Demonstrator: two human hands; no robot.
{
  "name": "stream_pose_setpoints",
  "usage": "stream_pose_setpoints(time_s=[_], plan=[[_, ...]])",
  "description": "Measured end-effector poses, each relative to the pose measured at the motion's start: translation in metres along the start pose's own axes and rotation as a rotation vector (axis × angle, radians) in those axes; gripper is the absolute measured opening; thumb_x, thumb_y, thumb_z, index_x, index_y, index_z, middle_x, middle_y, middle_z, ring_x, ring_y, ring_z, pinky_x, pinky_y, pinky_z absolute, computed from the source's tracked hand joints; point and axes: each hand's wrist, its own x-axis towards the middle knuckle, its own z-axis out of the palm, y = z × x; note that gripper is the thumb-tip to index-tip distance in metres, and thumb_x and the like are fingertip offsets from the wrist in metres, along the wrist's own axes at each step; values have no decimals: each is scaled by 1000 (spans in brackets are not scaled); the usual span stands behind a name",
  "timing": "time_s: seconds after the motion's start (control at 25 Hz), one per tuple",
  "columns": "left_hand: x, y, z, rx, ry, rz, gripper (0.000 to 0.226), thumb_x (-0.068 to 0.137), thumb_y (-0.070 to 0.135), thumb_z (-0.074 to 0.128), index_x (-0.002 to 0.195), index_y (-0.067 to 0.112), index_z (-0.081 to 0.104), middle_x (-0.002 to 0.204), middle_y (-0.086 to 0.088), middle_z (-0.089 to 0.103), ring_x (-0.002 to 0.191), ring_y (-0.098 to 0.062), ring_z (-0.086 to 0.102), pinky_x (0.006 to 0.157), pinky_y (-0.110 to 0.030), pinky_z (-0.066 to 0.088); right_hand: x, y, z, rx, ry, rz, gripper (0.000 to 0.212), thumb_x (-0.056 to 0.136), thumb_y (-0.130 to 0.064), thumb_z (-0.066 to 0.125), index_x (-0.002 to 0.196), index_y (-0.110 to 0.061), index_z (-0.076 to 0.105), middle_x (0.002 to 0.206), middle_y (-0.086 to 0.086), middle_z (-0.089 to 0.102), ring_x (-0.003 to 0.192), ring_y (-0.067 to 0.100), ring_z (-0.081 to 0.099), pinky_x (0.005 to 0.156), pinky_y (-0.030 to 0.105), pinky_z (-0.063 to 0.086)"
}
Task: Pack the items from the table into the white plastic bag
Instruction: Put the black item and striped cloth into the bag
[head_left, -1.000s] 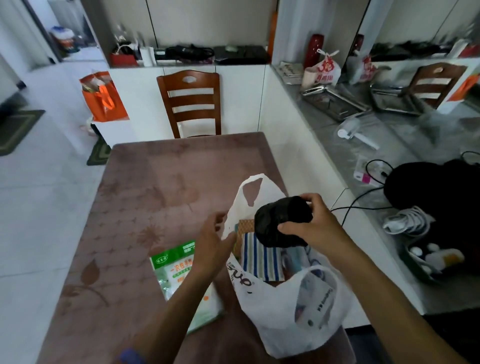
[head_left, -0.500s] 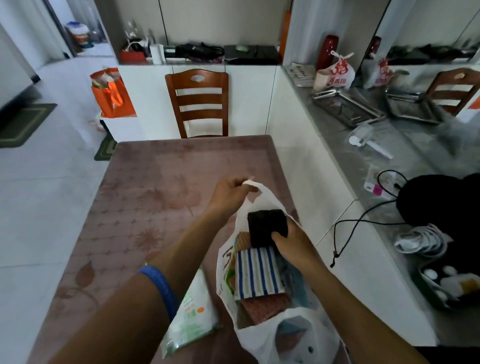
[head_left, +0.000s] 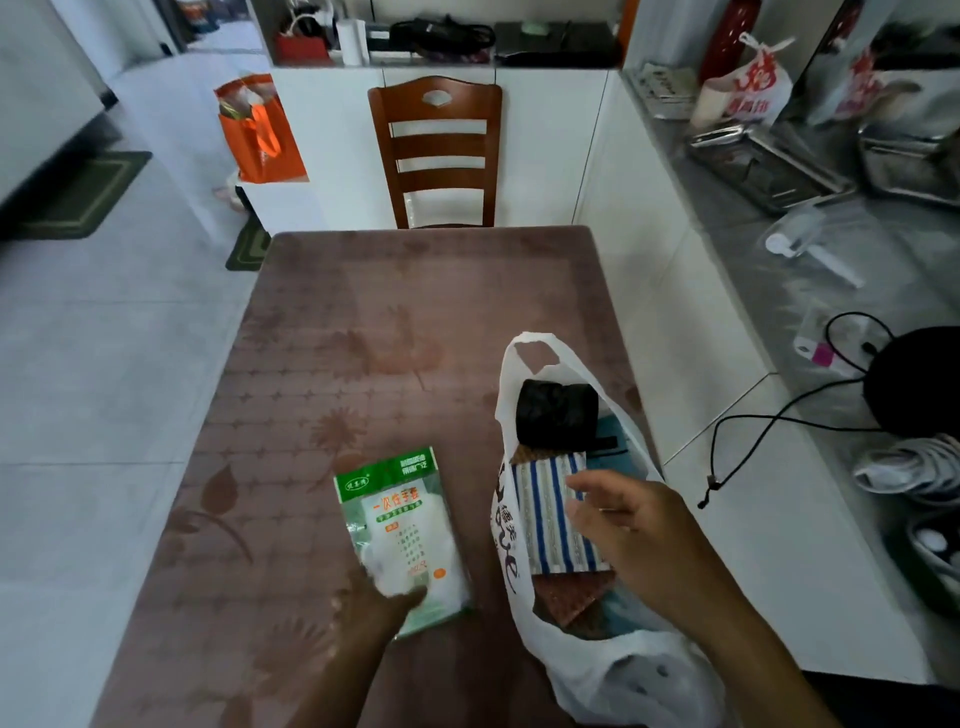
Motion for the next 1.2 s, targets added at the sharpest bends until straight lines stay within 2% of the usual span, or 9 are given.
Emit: stream_pose_setpoints(time_s=[0.2, 0.32, 0.56, 0.68, 0.8, 0.92, 1.0, 1.12, 1.2], plan=[[-3, 5, 9, -297, -61, 105, 56, 65, 7, 87, 113, -3, 60, 104, -19, 69, 85, -31, 66, 69, -32, 50, -3, 13, 2, -22, -20, 28, 29, 92, -38, 61, 119, -28, 65, 117, -8, 69, 105, 11, 67, 87, 32, 59], [-5, 21, -4, -582, -138, 169, 59, 71, 31, 84, 120, 8, 62, 114, -18, 70, 91, -29, 69, 80, -44, 57, -3, 12, -4, -11, -7, 32, 29, 91, -38, 63, 119, -31, 64, 116, -11, 70, 104, 6, 67, 87, 32, 59], [-67, 98, -76, -904, -250, 469, 44, 74, 12, 78, 114, 6, 64, 111, -11, 73, 99, -29, 70, 80, -41, 60, 20, -21, -16, 262, -38, 1, 66, 76, -43, 79, 134, -36, 48, 125, -17, 61, 109, 5, 63, 94, 33, 54], [-126, 137, -76, -720, -442, 617, 38, 76, 3, 74, 112, 2, 64, 104, -8, 76, 92, -24, 73, 73, -33, 61, 31, -37, -22, 492, -114, 75, 61, 70, -29, 84, 123, -30, 54, 119, -5, 70, 103, 16, 70, 89, 39, 57], [-157, 172, -66, -528, -575, 714, 39, 80, 7, 72, 117, 7, 59, 107, -6, 74, 96, -21, 72, 70, -25, 59, 25, -26, -41, 526, 89, 110, 33, 80, 1, 72, 105, -20, 68, 105, 4, 77, 89, 21, 75, 79, 43, 60], [-137, 210, -62, -379, -200, 836, 50, 80, 22, 77, 124, 17, 53, 116, 0, 64, 102, -18, 63, 77, -26, 56, 3, -6, -68, 410, 215, 38, 40, 81, 7, 67, 94, -30, 68, 96, -7, 78, 86, 12, 75, 72, 37, 60], [-119, 241, -57, -147, 32, 957, 66, 77, 25, 80, 133, 21, 46, 131, -1, 54, 113, -17, 54, 90, -33, 51, -7, 11, -74, 135, 92, 72, 38, 80, 1, 65, 95, -34, 65, 97, -12, 75, 84, 8, 73, 70, 34, 60], [-104, 284, -40, 294, 56, 1069, 75, 75, 23, 79, 140, 23, 42, 143, -4, 45, 127, -25, 45, 103, -41, 41, -10, 39, -67, -172, -184, 206, 38, 71, -19, 58, 107, -33, 57, 107, -7, 69, 91, 11, 69, 78, 43, 60], [-98, 300, -34, 438, 63, 1060, 44, 79, 20, 71, 122, 21, 61, 128, -7, 61, 113, -27, 57, 98, -43, 49, -7, 48, -63, -212, -299, 268, 42, 72, -26, 55, 113, -30, 53, 116, -2, 63, 100, 15, 64, 88, 44, 56]])
